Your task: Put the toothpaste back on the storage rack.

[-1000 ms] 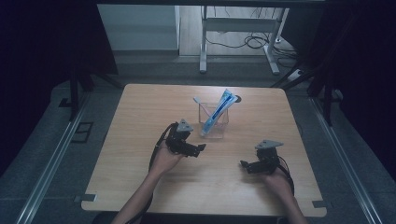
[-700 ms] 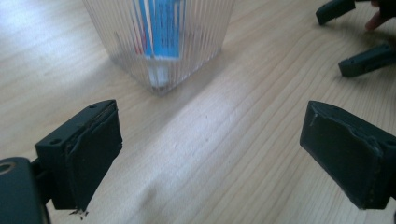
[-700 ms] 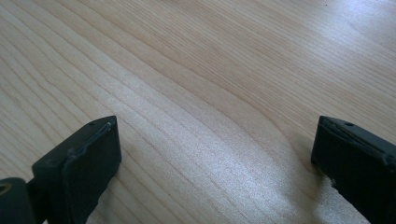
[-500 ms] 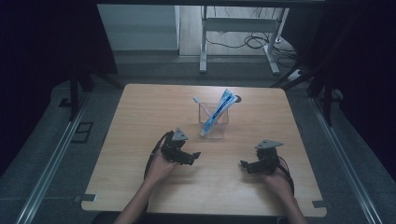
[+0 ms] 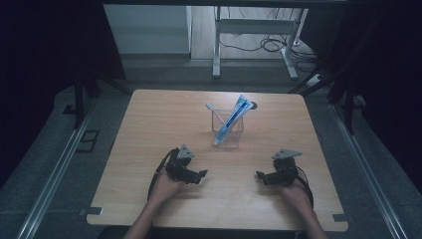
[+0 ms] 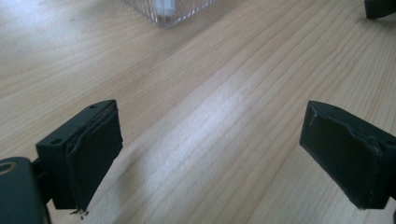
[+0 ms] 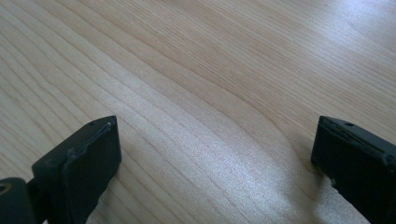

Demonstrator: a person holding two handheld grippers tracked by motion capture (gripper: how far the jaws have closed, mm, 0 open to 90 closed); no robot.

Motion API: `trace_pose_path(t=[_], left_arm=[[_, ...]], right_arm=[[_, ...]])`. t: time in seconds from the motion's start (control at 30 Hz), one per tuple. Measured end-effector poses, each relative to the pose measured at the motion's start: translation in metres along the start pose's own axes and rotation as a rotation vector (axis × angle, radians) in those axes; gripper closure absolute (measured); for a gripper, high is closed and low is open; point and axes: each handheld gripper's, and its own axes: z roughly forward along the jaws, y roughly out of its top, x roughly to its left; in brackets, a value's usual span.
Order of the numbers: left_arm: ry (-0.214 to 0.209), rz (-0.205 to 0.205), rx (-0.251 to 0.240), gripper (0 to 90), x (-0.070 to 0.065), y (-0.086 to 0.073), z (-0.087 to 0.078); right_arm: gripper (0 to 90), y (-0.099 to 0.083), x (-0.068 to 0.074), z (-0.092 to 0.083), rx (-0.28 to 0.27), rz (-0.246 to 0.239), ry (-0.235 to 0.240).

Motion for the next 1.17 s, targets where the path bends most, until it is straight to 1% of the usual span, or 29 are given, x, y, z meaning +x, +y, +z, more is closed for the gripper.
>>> trace_pose_path(t=[0.1, 0.27, 0.33, 0.4, 0.47, 0.53, 0.57, 0.63, 0.73, 0.9, 1.17], left_arm=[[0.002, -0.002, 0.005, 5.8, 0.0, -0.005, -0.001], [-0.005, -0.021, 0.011, 5.9, -0.001, -0.015, -0.001], [-0.006, -0.027, 0.027, 7.0, -0.002, -0.018, -0.002], [-0.006, -0.023, 0.011, 7.6, -0.003, -0.02, -0.005], [-0.011, -0.029, 0.019, 7.6, -0.004, -0.022, -0.006], [-0.007, -0.022, 0.027, 7.7, -0.005, -0.024, -0.008], [-0.008, -0.026, 0.03, 7.7, -0.006, -0.024, -0.008], [-0.008, -0.015, 0.048, 7.7, -0.007, -0.025, -0.009], [0.0, -0.01, 0.066, 7.7, -0.01, -0.026, -0.009], [0.038, 0.035, 0.089, 7.5, -0.016, -0.026, -0.007], [0.049, 0.024, 0.092, 6.4, -0.017, -0.026, -0.007]], right_arm=[[1.0, 0.0, 0.0, 0.0, 0.0, 0.0, 0.0], [1.0, 0.0, 0.0, 0.0, 0.0, 0.0, 0.001], [1.0, 0.0, 0.0, 0.0, -0.001, -0.001, 0.001], [1.0, 0.0, 0.0, 0.0, 0.0, 0.0, 0.001], [1.0, 0.0, 0.0, 0.0, -0.001, -0.001, 0.0], [1.0, 0.0, 0.0, 0.0, -0.001, -0.001, 0.0], [1.0, 0.0, 0.0, 0.0, -0.001, -0.001, -0.001], [1.0, 0.0, 0.0, 0.0, -0.001, -0.001, -0.001], [1.0, 0.0, 0.0, 0.0, -0.001, -0.001, -0.001], [1.0, 0.0, 0.0, 0.0, -0.001, -0.001, -0.001], [1.0, 0.0, 0.0, 0.0, -0.001, -0.001, -0.001]])
